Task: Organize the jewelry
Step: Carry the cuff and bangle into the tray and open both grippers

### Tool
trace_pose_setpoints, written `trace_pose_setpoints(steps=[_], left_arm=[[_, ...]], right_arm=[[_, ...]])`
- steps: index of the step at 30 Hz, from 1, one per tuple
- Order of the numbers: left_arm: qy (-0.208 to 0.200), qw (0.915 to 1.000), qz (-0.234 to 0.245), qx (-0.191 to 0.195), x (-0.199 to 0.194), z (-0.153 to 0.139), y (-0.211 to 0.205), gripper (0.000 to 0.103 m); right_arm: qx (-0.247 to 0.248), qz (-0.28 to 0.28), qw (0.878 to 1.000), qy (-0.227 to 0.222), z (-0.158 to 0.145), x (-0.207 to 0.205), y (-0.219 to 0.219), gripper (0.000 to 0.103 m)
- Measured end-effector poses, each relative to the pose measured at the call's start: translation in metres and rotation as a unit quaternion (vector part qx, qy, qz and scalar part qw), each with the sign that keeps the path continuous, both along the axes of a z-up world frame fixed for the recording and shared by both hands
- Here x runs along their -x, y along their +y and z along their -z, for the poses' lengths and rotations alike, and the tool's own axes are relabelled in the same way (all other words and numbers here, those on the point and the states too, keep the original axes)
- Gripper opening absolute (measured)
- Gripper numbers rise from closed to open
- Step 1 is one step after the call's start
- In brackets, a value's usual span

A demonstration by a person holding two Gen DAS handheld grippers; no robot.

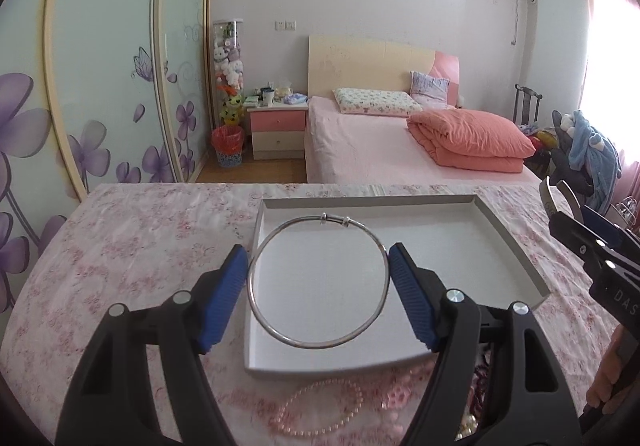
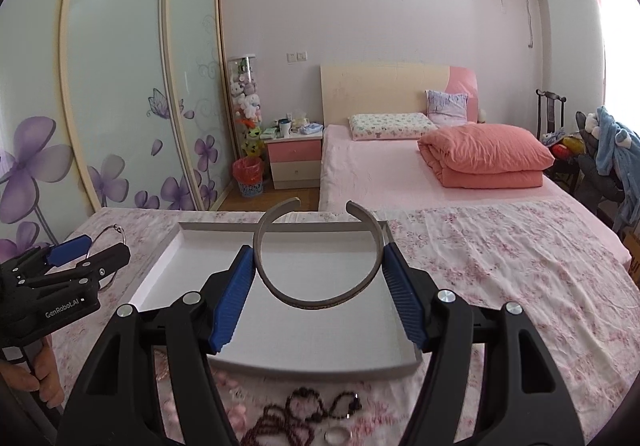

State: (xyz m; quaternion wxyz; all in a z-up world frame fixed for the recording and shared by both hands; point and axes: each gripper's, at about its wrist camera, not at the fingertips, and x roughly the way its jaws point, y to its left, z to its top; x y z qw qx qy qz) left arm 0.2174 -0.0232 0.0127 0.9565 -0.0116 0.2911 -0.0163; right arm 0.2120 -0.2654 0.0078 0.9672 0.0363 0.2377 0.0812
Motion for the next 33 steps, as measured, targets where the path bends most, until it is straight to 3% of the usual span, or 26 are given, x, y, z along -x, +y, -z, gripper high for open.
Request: trace_pose_setpoints(steps=[6, 11, 16, 20, 23, 33], left_arm=[[0.044, 0.9990, 0.010, 0.000, -0.047, 0.025, -0.005, 0.071], [0.102, 0.9945, 0.016, 0.017, -0.084, 0.051, -0.003, 0.071], [0.130, 0.9911, 0.017, 0.020, -0.103, 0.067, -0.004, 0.071], [0.141, 0.9894, 0.017, 0.031, -0.112, 0.072, -0.001, 0.071], [0.137, 0.9895, 0.016, 0.042, -0.114, 0.070, 0.003, 0.073], [0.111, 0.9923, -0.012, 0.054, -0.097, 0.046, 0.023, 0.077]], right_arm=[[0.003, -0.006, 0.998, 0.054, 0.025, -0.044, 0.006, 0.066], [0.009, -0.016, 0.992, 0.124, 0.047, -0.078, 0.013, 0.066], [0.008, -0.008, 0.984, 0.179, 0.064, -0.098, 0.010, 0.066], [-0.003, -0.004, 0.982, 0.187, 0.068, -0.104, 0.006, 0.067], [-0.013, -0.001, 0.984, 0.176, 0.064, -0.096, -0.002, 0.075], [-0.032, 0.011, 0.989, 0.147, 0.041, -0.080, -0.013, 0.075]])
